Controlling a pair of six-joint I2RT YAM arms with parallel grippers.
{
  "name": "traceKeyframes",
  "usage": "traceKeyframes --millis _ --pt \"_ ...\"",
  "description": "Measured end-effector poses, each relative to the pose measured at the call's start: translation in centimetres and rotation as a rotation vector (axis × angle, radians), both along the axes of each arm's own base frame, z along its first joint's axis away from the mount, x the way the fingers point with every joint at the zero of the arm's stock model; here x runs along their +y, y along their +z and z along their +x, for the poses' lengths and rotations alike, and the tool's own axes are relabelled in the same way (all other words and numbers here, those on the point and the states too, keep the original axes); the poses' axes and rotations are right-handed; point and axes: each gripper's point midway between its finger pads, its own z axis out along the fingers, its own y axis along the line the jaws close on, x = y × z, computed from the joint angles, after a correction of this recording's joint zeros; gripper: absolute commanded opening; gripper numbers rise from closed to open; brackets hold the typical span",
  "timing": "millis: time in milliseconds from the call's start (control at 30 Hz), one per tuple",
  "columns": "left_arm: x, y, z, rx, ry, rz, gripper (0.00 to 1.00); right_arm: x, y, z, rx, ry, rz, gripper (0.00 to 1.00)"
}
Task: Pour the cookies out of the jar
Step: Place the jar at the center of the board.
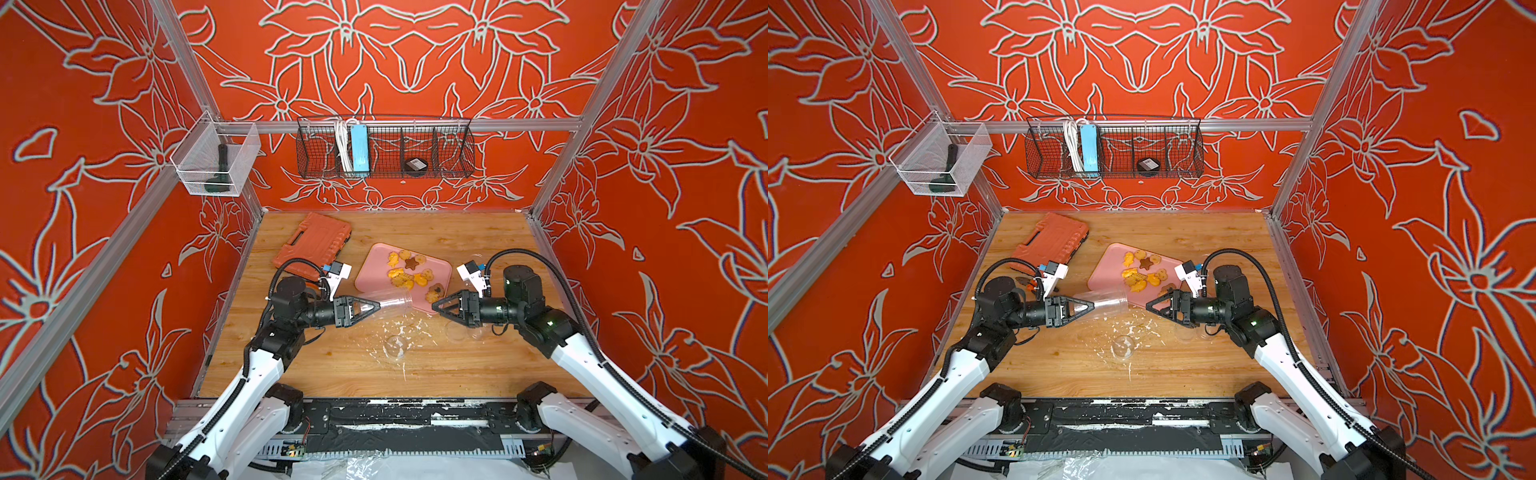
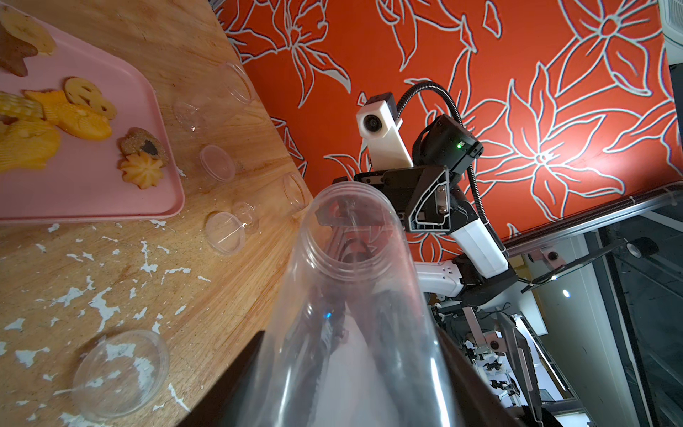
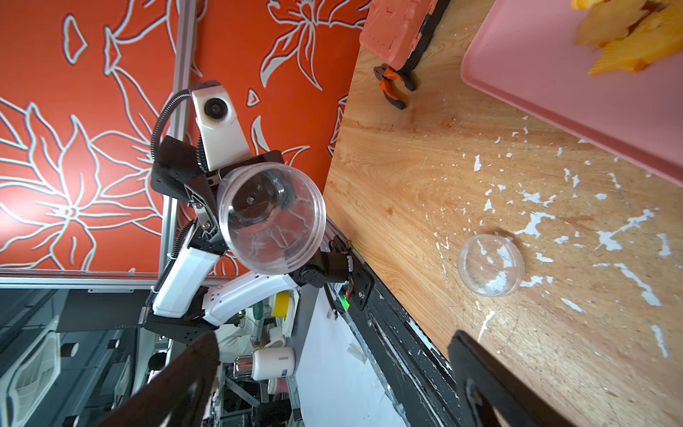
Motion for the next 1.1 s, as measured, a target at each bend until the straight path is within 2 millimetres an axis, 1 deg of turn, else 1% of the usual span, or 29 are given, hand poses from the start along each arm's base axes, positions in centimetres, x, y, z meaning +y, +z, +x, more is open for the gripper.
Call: traceKeyframes --millis 167,467,1100 --pt "-0.1 0.1 -0.1 -0.005 -0.009 -0.003 0.61 0.3 0.4 0.1 0.011 0.009 0.033 0.99" --pt "-0.4 0.4 -0.6 -0.018 -0.033 -0.009 0.61 1.1 0.6 0.1 0.033 0.028 0.063 0.99" --pt "-1.2 0.7 -1.6 -0.017 -0.09 -0.021 0.61 4.2 0.2 -1.6 0.055 0.144 0.072 0.99"
